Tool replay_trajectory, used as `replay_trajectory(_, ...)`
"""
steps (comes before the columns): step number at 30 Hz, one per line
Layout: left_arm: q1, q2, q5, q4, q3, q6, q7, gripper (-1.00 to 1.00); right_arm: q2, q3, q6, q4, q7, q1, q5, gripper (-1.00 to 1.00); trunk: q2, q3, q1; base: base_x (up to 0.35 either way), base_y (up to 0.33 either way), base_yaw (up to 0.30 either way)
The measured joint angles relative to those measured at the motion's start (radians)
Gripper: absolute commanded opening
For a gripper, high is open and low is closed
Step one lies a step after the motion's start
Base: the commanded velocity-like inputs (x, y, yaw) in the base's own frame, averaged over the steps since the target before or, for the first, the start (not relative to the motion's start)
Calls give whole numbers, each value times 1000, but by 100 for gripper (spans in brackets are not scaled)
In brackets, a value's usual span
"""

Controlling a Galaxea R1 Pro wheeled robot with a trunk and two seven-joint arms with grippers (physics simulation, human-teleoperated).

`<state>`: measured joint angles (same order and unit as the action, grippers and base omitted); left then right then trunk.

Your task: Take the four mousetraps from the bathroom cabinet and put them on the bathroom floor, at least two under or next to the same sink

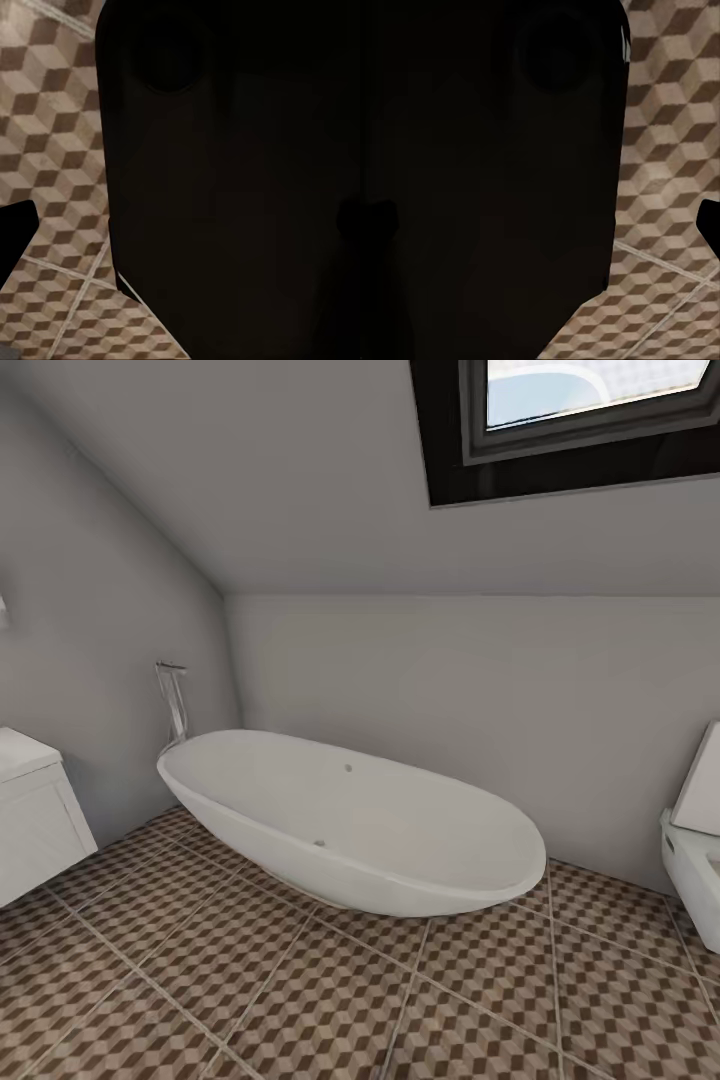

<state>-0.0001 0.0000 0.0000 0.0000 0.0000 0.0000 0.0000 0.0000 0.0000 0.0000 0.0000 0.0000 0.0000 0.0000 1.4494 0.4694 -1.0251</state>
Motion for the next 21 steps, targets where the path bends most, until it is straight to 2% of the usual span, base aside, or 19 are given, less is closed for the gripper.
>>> replay_trajectory(2, 6, -1, 4, -10, 9, -6, -3, 100, 4, 3, -10, 0, 2, -5, 5, 100, 0, 0, 0, 0, 0, 0)
replay_trajectory(14, -2, 1, 4, -25, 11, -6, -1, 100, 3, 5, -12, 0, -1, -5, 9, 100, 0, 0, 0, 0, 0, -2)
replay_trajectory(21, -3, 0, 4, -26, 11, -6, -1, 100, 3, 0, -13, 0, -1, -5, 4, 100, 0, 0, 0, 0, 0, -133)
